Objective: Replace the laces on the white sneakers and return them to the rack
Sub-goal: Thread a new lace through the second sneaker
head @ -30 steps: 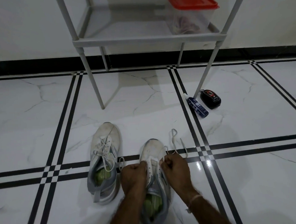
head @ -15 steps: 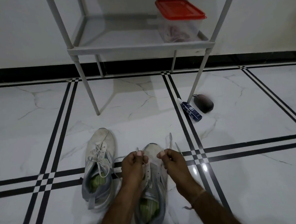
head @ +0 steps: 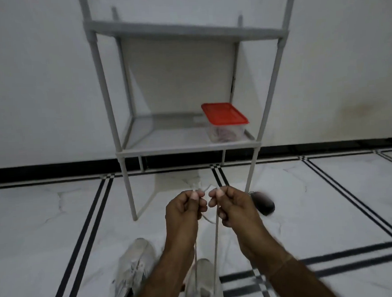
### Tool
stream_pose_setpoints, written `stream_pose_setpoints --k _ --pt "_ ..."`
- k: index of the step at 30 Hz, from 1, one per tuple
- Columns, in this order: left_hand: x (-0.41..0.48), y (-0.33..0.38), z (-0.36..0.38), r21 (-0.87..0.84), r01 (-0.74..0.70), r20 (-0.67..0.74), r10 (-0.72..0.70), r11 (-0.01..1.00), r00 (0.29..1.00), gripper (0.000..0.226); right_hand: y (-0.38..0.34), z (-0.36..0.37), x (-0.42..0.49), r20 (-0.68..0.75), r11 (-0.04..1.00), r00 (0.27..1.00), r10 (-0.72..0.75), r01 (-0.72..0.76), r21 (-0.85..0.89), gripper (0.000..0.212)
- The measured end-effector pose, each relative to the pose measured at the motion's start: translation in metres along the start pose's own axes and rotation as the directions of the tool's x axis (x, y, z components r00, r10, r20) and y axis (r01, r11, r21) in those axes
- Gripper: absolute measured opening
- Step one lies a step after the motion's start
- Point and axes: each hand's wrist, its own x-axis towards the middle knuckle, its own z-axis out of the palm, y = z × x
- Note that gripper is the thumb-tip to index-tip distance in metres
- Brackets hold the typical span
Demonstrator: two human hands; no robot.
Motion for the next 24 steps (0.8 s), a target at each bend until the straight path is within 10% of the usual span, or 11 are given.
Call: stream_pose_setpoints --k 24 --pt "0.022 0.142 0.032 -0.083 -0.245 0.024 0.247 0.966 0.969 0.018 -0.136 0.015 0.031 -0.071 0.959 0.961 -0.266 0.271 0.083 0.018"
